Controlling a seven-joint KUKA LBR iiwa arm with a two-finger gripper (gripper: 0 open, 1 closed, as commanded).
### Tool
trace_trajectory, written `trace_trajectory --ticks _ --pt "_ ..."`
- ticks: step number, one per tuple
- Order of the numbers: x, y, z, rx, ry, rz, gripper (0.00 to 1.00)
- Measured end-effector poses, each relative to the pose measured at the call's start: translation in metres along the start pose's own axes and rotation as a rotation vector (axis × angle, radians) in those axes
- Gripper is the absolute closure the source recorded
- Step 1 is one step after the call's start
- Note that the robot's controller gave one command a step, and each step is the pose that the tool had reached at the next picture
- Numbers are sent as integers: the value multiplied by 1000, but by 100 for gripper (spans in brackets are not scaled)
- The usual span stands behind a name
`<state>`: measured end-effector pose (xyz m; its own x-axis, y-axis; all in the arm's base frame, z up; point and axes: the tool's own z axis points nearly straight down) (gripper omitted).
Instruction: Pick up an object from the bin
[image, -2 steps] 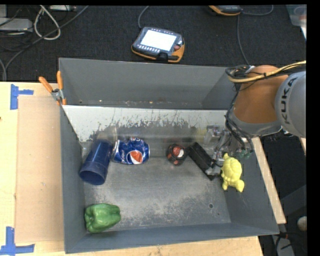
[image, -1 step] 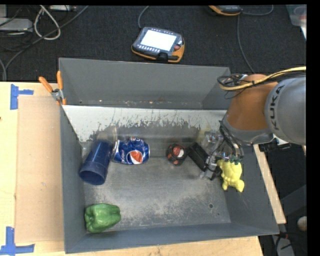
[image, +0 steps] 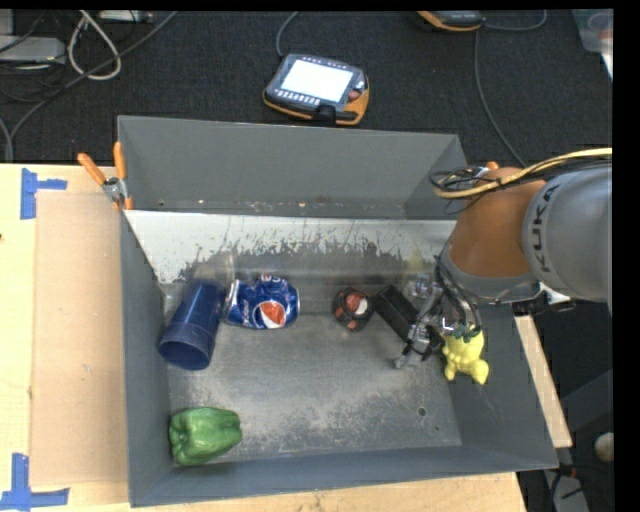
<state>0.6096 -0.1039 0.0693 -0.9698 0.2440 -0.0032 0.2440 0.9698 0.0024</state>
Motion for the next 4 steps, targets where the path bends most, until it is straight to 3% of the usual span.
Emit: trace_trajectory --ticks 1,2,4 --pt "8 5 -1 0 3 166 100" --pt "8 5 -1 0 3 165 100" --pt "9 5 -58 0 8 162 100"
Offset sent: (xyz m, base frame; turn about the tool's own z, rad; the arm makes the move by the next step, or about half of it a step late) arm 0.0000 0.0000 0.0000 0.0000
